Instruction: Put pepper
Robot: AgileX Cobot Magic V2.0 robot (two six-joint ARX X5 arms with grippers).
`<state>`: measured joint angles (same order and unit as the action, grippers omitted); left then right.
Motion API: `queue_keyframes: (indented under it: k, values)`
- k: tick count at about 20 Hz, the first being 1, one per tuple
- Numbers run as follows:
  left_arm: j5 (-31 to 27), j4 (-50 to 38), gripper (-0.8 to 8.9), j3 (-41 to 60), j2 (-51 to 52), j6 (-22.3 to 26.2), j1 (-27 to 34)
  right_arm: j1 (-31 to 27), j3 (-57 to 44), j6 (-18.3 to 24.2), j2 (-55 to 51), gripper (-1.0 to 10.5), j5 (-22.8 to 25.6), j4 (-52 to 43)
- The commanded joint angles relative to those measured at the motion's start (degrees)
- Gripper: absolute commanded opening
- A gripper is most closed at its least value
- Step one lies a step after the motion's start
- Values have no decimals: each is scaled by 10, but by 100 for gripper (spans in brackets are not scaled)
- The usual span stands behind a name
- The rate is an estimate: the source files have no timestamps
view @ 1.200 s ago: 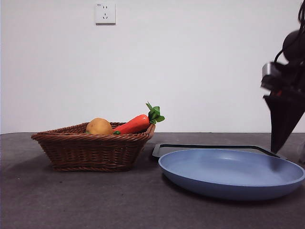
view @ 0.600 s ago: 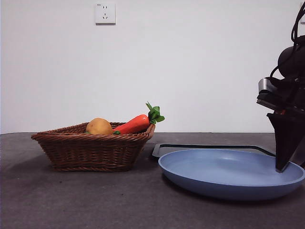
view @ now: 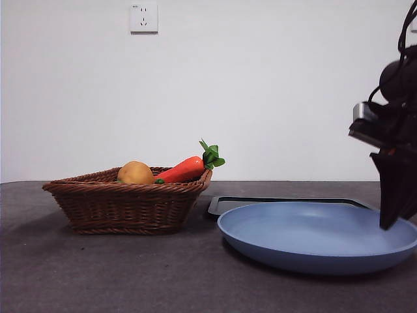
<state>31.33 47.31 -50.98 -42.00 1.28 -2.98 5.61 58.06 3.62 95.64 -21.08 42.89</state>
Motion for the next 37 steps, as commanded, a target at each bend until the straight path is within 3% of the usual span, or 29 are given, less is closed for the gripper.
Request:
queue_keyframes:
  k: [1,5,9,13,15,23,37]
  values:
    - [-19,-34,339,-9,-15,-38,-17,0,10,-13,-48,2,5,3]
    - [-61,-96,336,-9,-100,-102,-79,0,12,-14,-168,2,6,30]
    - [-78,-181,336,-13,-210,-115,-139,-6,12,-16,-273,2,6,44]
    - [-161,-171,336,-90,-349,-152,-158,-7,12,-18,-327,2,5,61]
    - [-203,-155,336,-141,-414,-164,-165,-7,12,-18,-342,2,5,63]
    - [-281,-138,335,-274,-590,-202,-185,-7,12,-12,-349,2,0,61]
    - [-315,-169,335,-290,-697,-238,-192,-6,12,-7,-349,2,-30,56]
